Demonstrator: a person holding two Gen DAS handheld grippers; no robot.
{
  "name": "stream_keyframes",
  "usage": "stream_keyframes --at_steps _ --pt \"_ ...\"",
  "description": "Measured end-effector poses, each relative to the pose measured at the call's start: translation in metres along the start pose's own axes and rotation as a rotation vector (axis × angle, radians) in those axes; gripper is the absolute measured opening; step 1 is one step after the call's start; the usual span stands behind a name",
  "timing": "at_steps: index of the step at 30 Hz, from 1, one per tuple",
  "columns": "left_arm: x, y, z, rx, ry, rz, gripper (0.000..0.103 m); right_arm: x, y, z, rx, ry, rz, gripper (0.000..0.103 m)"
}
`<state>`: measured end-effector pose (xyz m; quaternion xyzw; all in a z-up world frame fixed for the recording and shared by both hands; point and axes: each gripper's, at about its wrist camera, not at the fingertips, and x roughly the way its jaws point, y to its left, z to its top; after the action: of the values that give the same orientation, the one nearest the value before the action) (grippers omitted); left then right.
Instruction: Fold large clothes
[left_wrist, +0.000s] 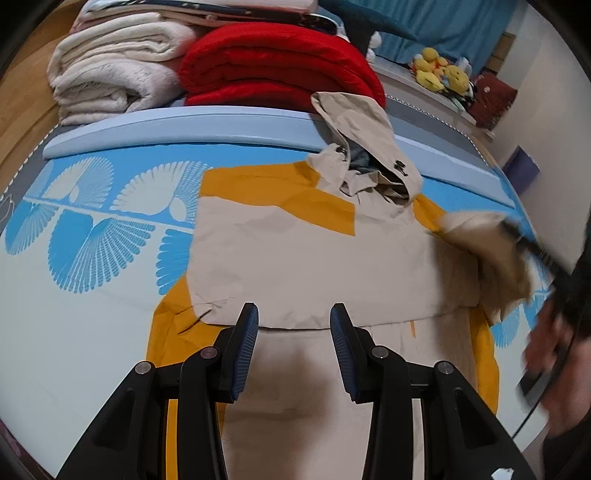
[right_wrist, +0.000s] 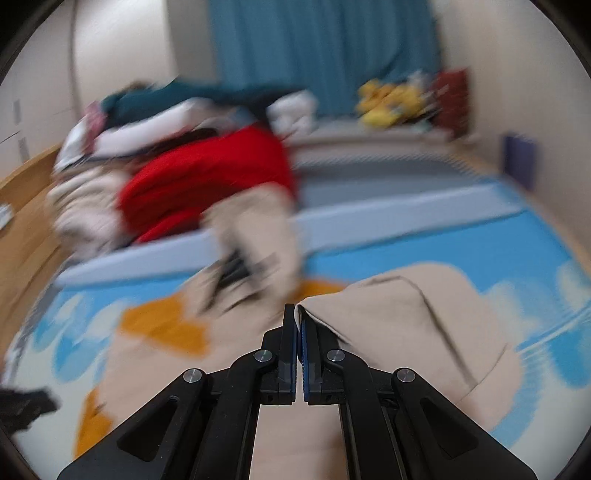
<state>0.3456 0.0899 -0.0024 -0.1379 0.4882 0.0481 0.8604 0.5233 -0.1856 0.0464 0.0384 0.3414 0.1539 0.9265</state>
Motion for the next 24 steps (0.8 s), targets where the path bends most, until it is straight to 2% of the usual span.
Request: stream_keyframes --at_steps 3,6,8,11,15,17,19,21,24 --pt "0.002 0.004 0.003 -0.002 0.015 -0.013 0.038 0.023 0.043 -0.030 -0.022 0.146 0.116 0.006" --pt "0.002 0.010 0.005 -0.014 0.021 -0.017 0.038 0.036 0.056 -0.054 -0.031 0.277 0.154 0.009" --pt "0.001 0.014 0.007 -0.020 0.018 -0.020 0.038 0.028 0.043 -0.060 -0.004 0.289 0.155 0.010" --pt "0.002 0.017 0.009 -0.034 0.017 -0.019 0.039 -0.003 0.015 -0.060 0.075 0.256 0.137 0.018" --pt "0.010 0.012 0.007 -0.034 0.027 -0.012 0.039 -0.059 -0.047 -0.059 0.236 0.152 0.073 0.037" --pt "0.017 0.005 0.004 -0.024 0.039 -0.014 0.039 -0.071 -0.076 -0.070 0.339 0.126 0.049 0.041" --pt "0.024 -0.003 0.000 -0.013 0.055 -0.021 0.039 -0.064 -0.095 -0.079 0.417 0.163 0.043 0.043" --pt "0.029 -0.011 -0.003 0.005 0.068 -0.023 0.039 -0.036 -0.107 -0.094 0.491 0.244 0.071 0.043" --pt "0.033 -0.020 -0.006 0.036 0.076 -0.024 0.039 0.008 -0.114 -0.112 0.487 0.347 0.057 0.044"
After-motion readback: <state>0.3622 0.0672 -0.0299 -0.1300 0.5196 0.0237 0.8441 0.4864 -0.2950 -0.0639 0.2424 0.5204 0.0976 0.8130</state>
